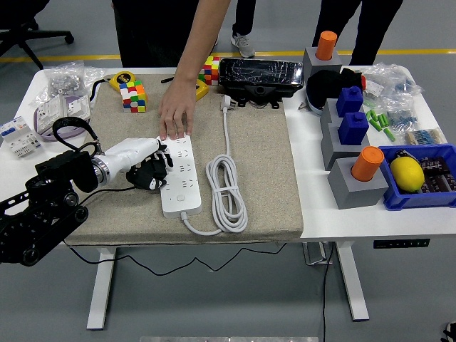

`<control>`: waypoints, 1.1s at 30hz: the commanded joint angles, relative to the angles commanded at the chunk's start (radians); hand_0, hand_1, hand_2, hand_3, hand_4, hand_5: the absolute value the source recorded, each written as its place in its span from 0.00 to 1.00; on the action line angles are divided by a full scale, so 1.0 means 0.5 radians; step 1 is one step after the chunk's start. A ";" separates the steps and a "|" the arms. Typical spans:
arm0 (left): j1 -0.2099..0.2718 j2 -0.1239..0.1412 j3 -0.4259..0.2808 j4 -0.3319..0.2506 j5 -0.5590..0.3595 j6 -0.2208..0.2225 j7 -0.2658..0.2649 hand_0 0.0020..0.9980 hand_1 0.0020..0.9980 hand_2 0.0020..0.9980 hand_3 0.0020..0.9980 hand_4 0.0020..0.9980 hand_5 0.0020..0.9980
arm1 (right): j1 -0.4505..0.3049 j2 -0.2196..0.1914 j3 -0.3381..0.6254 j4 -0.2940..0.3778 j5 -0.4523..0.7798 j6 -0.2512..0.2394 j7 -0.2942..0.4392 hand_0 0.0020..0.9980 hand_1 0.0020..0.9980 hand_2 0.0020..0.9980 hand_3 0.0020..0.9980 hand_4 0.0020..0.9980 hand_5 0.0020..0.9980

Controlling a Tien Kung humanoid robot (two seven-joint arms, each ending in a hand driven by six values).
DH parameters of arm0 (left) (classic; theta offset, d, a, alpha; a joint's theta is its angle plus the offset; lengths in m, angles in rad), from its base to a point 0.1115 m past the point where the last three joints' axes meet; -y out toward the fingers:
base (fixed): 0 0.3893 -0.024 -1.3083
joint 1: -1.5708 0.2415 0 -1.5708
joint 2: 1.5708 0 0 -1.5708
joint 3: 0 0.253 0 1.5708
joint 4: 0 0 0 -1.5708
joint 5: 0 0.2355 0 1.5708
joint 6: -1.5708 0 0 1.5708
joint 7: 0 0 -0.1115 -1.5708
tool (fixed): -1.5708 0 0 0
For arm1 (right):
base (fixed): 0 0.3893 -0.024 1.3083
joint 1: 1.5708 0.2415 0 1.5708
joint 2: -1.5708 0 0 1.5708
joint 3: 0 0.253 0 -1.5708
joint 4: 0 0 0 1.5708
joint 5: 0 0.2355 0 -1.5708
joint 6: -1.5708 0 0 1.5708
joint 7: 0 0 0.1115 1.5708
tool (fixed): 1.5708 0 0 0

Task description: Pick up the plug,place it near the board,insert it into the board,press the button

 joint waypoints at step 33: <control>-0.037 -0.013 0.001 0.064 -0.078 0.058 -0.033 0.51 0.71 0.77 0.82 1.00 0.06 | 0.011 -0.005 0.008 0.000 -0.001 0.002 0.006 0.78 0.72 0.72 0.75 1.00 0.92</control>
